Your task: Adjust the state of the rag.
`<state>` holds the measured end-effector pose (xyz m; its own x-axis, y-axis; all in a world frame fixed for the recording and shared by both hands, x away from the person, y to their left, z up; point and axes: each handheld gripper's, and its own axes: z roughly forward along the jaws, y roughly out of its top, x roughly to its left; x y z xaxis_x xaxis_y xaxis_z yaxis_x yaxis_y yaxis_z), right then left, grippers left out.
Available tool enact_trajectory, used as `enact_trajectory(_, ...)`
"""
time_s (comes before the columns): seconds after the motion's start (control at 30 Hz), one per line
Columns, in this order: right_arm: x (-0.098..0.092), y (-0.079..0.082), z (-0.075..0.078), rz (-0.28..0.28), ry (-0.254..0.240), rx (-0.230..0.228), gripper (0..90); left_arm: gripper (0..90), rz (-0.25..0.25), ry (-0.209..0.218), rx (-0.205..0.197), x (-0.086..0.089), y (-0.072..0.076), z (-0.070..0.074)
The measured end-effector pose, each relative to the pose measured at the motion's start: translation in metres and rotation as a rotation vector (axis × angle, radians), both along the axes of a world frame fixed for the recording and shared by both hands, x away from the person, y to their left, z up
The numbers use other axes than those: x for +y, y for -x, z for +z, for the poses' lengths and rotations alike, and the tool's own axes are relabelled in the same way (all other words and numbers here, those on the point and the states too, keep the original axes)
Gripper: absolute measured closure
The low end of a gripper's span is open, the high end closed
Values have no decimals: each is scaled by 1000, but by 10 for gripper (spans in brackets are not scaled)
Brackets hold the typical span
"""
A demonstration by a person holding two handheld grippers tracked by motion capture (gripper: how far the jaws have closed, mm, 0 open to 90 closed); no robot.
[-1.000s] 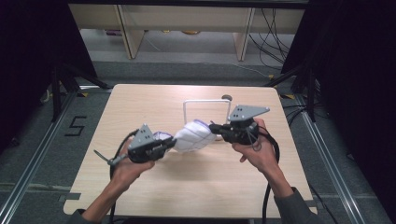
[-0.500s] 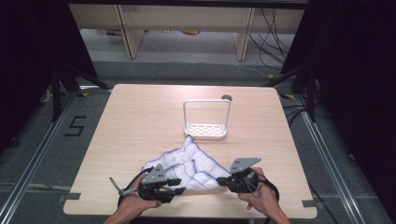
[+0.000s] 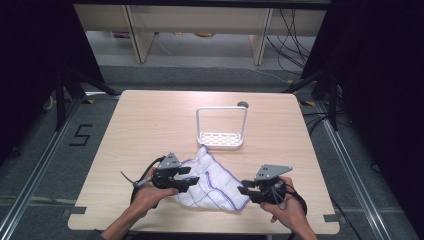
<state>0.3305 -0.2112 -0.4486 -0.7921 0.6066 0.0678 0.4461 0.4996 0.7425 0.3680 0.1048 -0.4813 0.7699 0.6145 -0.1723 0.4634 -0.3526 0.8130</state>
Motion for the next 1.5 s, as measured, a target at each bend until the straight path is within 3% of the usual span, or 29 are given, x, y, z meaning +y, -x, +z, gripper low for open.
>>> enact_trajectory(0.1, -6, -16, 2, -72, 26, -36, 650, 445, -10, -56, 13, -13, -6, -5)
enact_trajectory(0.13, -6, -20, 2, -91, 38, -27, 641, 440, -14, -67, 19, -17, -8, -7)
enact_trajectory(0.27, -10, -37, -5, -123, 59, -15, 628, 435, -25, -110, 31, -30, -14, -14)
enact_trajectory(0.33, -12, -41, -8, -122, 52, -17, 619, 457, -32, -166, 17, -34, -16, -18)
enact_trajectory(0.43, -14, -41, -10, -123, 45, -6, 608, 605, -56, -215, -32, -38, -14, -23)
enact_trajectory(0.5, -14, -41, -10, -116, 39, -8, 608, 756, -53, -232, -65, -39, -12, -22)
enact_trajectory(0.6, -13, -44, -8, -113, 32, -16, 617, 830, -71, -219, -71, -36, -9, -18)
enact_trajectory(0.73, -5, -50, -4, -117, 26, -23, 625, 837, -72, -150, -88, -28, 1, -7)
enact_trajectory(0.83, 7, -59, -1, -111, 37, -17, 624, 836, -82, -84, -93, -18, 17, 5)
enact_trajectory(0.87, 13, -64, -2, -102, 33, -22, 621, 836, -77, -42, -91, -13, 26, 8)
enact_trajectory(1.03, 48, -90, -10, -85, 58, -1, 601, 835, -81, -21, -92, 11, 55, 13)
enact_trajectory(1.07, 55, -94, -12, -77, 67, 15, 600, 835, -72, 8, -91, 15, 61, 10)
enact_trajectory(1.1, 65, -100, -18, -80, 56, 9, 597, 835, -76, 5, -77, 19, 64, 10)
enact_trajectory(1.23, 87, -114, -27, -69, 103, 46, 542, 834, -91, 8, -54, 27, 79, 2)
enact_trajectory(1.27, 92, -117, -30, -73, 95, 59, 528, 833, -94, 6, -50, 28, 81, 0)
enact_trajectory(1.3, 95, -121, -32, -68, 96, 61, 510, 833, -92, 28, -43, 28, 84, -4)
enact_trajectory(1.4, 106, -129, -38, -74, 89, 53, 497, 832, -116, -7, -29, 29, 88, -8)
enact_trajectory(1.43, 109, -131, -39, -66, 98, 70, 491, 832, -113, 16, -28, 27, 89, -10)
enact_trajectory(1.5, 115, -134, -44, -61, 108, 106, 488, 831, -120, 8, -21, 27, 91, -10)
